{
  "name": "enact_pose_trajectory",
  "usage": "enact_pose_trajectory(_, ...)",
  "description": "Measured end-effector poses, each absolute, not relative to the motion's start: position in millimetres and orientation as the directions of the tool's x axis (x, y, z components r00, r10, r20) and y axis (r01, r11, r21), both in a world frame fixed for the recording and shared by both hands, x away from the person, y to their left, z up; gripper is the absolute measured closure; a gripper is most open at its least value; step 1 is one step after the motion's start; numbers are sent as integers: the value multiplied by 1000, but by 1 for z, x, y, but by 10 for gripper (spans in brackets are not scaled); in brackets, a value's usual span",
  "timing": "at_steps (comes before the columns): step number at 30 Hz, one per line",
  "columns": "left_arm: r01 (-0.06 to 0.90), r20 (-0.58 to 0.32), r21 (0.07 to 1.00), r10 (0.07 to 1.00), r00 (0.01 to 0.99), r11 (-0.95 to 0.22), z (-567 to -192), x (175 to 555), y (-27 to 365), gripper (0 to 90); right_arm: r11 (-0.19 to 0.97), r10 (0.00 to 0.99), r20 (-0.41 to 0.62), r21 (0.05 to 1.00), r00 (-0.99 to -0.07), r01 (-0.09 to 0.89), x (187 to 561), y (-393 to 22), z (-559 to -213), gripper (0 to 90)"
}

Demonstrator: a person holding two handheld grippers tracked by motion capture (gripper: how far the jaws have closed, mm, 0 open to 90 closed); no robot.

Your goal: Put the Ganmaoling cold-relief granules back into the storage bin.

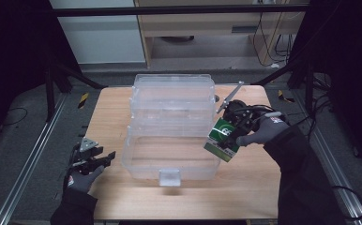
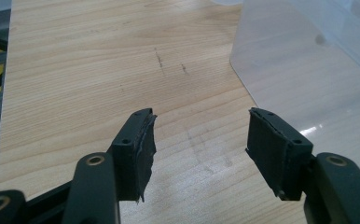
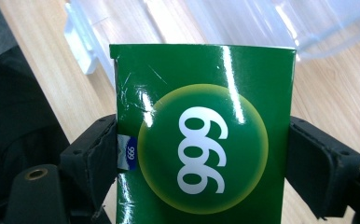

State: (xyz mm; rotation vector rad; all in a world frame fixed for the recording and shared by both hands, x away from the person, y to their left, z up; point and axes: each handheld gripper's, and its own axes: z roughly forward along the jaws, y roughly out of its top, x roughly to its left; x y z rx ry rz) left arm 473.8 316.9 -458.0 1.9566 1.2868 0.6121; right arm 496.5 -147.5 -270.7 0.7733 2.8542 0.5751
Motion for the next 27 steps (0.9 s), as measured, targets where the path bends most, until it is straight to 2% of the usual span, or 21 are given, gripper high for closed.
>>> enact_pose_trajectory(17, 590, 7, 766, 920, 391, -257, -459, 474, 316, 406, 878, 345, -18, 360, -938, 316, 509, -107, -277, 182)
enact_pose_trajectory(27, 594, 3, 764, 921, 390, -254, -460, 474, 316, 405, 905, 274, -19, 343, -962, 251, 516, -98, -285, 181)
